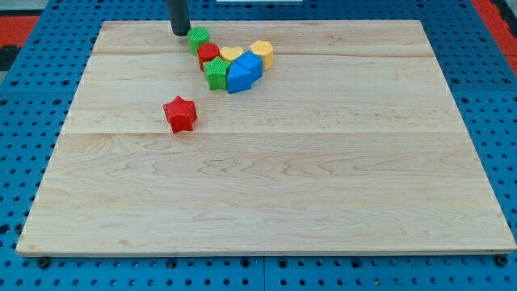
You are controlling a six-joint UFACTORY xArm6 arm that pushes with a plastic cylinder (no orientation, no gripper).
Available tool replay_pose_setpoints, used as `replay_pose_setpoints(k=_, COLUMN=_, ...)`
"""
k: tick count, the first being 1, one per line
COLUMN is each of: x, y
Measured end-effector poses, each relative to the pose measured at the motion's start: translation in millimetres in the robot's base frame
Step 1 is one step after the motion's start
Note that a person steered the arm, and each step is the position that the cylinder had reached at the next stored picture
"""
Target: Push the green circle above the red circle
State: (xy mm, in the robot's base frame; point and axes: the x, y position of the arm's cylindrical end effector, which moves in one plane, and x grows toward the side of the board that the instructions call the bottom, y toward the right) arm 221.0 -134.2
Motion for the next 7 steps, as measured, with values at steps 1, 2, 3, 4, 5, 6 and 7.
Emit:
replay_pose_setpoints(k=1, x=0.6, y=-35.9)
replay_pose_setpoints(k=2, x=3.3, y=-34.4)
replay_pose_setpoints(k=3, x=4.1, y=-15.3)
replay_pose_setpoints(k=4, x=11.8, y=-10.7)
replay_pose_setpoints(k=5, x=15.7, y=7.6)
replay_pose_setpoints(k=6, x=15.8, y=38.5)
replay_pose_setpoints(k=7, x=15.8, y=62.9)
